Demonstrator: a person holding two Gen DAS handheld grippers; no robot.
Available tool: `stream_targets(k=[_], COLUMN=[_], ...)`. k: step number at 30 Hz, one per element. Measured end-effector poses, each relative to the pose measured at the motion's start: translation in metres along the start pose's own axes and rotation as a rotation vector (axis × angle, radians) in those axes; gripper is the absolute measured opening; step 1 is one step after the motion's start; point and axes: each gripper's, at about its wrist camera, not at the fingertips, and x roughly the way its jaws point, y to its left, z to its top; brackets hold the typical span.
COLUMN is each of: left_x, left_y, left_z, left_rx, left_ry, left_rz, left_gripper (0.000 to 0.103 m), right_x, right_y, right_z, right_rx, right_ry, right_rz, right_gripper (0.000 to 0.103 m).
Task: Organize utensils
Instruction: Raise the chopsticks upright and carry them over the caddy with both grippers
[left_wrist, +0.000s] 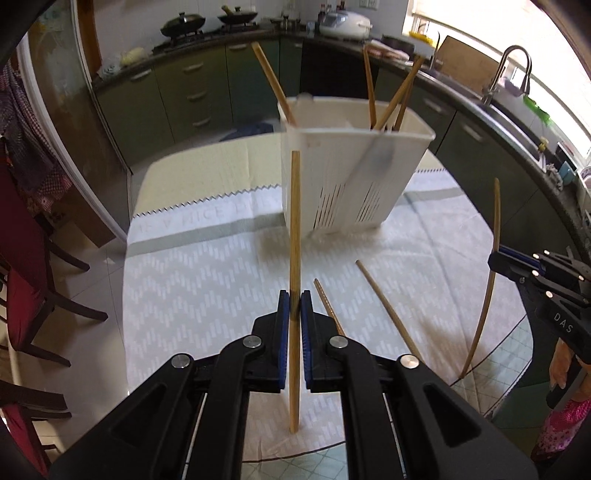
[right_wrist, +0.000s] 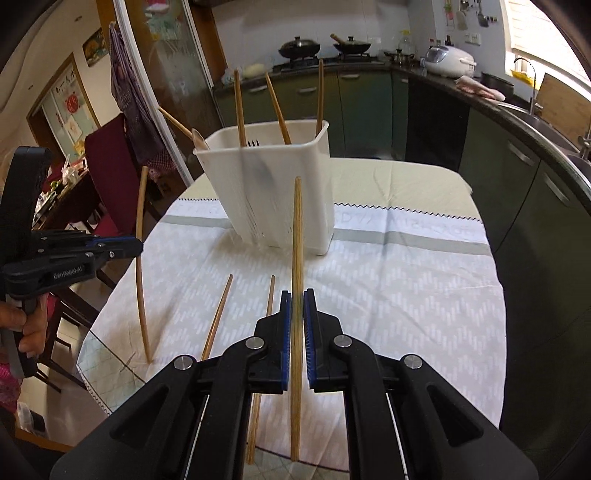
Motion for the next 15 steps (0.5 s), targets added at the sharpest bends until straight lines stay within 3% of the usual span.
stream_targets(k=[10, 15], left_x=[-0.024, -0.032], left_y=[0.001, -0.002], left_z=[-0.012, -0.017], left_rx=[-0.003, 0.008], left_ry=[-0.049, -0.067], left_rz=[-0.006, -0.005], left_gripper=[0.006, 0.006], right_x=[-0.045, -0.051], right_y=[-0.012, -0.013], right_z=[-0.009, -0.011], right_rx=[0.034, 0.029], right_ry=[-0.108, -0.118], right_rz=[-0.005, -0.023], right_gripper=[0.007, 0.007])
